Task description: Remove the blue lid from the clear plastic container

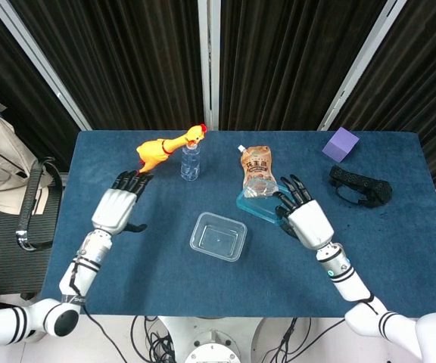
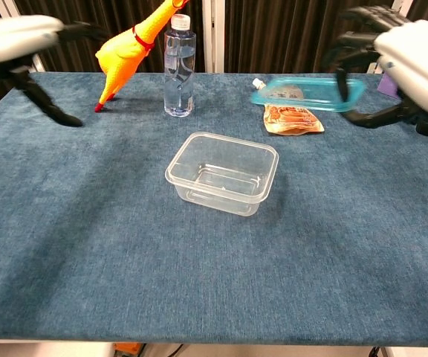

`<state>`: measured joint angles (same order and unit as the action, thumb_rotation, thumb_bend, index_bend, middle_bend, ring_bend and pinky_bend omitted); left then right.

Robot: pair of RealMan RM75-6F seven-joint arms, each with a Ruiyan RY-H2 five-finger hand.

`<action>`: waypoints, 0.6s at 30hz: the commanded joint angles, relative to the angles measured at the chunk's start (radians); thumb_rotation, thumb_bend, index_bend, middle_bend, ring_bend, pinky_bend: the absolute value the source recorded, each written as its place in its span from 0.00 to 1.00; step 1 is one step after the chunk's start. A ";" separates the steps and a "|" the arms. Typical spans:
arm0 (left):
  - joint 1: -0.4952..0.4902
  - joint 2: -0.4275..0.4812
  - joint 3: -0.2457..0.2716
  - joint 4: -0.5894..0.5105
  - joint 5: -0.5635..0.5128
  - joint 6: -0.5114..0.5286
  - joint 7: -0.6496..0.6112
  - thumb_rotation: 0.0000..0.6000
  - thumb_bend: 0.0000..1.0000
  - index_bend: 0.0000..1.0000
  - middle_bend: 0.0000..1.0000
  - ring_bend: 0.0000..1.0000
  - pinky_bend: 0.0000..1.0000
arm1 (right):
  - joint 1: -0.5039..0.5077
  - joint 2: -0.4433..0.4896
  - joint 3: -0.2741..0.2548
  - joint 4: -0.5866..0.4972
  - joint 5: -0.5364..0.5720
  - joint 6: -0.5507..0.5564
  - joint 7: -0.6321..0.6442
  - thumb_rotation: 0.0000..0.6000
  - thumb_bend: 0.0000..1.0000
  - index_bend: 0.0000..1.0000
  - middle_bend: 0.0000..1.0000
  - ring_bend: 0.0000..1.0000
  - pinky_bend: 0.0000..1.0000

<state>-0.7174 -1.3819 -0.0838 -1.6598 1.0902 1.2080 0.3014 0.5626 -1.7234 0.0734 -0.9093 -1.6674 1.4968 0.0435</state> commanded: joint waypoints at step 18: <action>0.230 0.118 0.016 0.059 0.034 0.136 -0.089 1.00 0.00 0.02 0.03 0.00 0.00 | -0.140 0.292 -0.024 -0.387 0.171 -0.186 -0.141 1.00 0.30 0.00 0.01 0.00 0.00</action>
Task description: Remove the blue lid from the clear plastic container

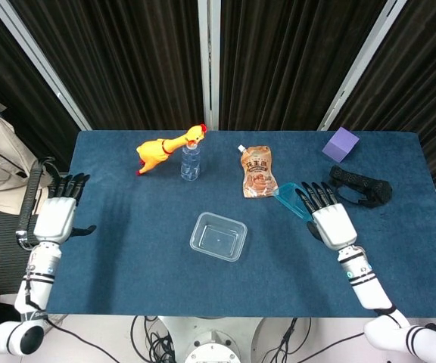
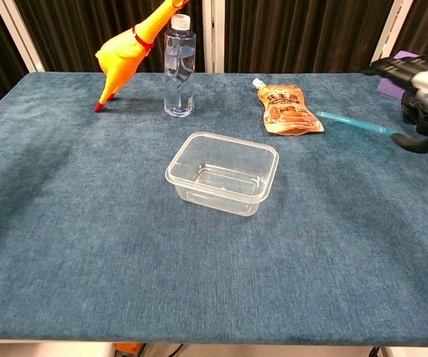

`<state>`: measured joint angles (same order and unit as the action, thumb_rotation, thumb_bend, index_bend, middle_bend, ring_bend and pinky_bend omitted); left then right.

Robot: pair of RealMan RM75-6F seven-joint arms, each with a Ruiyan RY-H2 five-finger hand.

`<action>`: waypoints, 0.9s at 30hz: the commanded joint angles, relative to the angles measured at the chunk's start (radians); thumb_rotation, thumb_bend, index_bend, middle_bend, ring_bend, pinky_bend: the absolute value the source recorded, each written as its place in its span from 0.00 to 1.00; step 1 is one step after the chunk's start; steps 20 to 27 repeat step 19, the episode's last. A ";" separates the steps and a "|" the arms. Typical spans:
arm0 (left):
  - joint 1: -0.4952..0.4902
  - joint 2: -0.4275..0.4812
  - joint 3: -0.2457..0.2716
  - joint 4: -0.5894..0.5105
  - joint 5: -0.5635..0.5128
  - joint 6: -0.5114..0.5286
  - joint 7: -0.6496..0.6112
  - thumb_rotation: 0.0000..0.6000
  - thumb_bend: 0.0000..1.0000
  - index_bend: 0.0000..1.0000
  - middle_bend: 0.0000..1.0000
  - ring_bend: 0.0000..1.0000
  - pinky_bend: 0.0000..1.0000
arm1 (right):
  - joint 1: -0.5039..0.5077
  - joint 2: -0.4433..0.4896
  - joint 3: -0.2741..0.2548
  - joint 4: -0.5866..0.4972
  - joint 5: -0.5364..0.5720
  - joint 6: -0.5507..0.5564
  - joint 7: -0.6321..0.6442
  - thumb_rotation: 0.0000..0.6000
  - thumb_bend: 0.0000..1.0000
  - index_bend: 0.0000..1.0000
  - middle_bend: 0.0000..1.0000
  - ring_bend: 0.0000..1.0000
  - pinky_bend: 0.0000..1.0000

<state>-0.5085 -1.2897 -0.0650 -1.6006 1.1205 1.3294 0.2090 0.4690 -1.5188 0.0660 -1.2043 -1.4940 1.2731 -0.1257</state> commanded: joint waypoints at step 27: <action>0.217 0.149 0.057 -0.138 0.149 0.204 0.079 1.00 0.00 0.07 0.04 0.00 0.00 | -0.283 0.405 -0.073 -0.364 -0.042 0.270 0.279 1.00 0.33 0.00 0.10 0.00 0.00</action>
